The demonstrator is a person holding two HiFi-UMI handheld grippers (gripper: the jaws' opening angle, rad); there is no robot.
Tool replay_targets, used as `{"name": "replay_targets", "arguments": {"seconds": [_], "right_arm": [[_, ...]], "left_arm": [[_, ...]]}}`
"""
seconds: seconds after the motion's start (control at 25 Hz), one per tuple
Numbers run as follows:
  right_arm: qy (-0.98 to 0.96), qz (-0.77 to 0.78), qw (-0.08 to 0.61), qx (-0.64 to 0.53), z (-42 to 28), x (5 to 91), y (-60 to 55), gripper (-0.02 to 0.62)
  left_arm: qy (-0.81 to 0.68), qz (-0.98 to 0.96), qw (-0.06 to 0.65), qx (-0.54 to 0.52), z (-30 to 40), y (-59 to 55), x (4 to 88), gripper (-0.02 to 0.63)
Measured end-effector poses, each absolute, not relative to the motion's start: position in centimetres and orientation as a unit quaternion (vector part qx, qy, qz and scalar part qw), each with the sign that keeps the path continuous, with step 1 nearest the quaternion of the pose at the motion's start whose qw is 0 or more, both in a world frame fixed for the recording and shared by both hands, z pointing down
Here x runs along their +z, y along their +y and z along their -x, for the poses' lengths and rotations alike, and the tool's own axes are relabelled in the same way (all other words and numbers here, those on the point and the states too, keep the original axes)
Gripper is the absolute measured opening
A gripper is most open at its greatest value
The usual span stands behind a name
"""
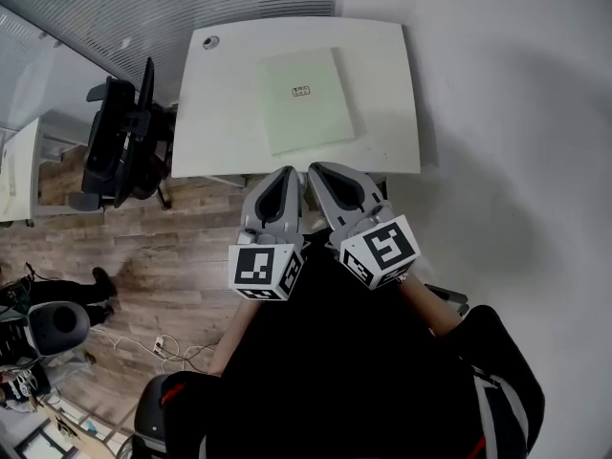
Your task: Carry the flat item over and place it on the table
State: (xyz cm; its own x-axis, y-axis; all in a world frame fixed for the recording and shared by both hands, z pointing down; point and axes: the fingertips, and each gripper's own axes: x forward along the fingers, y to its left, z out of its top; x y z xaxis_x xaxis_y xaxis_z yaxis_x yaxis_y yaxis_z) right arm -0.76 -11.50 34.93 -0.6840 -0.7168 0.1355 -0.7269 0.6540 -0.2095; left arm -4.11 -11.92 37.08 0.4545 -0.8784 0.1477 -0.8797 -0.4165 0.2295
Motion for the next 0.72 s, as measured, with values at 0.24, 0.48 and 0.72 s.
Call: {"name": "replay_targets", "arguments": {"seconds": [0.24, 0.48, 0.72], "right_arm": [[-0.905, -0.407, 0.020, 0.127, -0.5, 35.3, -11.4, 0.000], [-0.904, -0.408, 0.023, 0.127, -0.4, 35.3, -11.1, 0.000], [-0.900, -0.416, 0.023, 0.125, -0.9, 35.6, -11.2, 0.000]], "left_arm": [[-0.516, -0.847, 0.127, 0.018, 2.6, -11.8, 37.5, 0.006], [-0.505, -0.851, 0.148, 0.007, 2.7, -11.7, 37.7, 0.005], [-0.503, -0.851, 0.151, 0.009, 2.6, -11.7, 38.1, 0.005]]}}
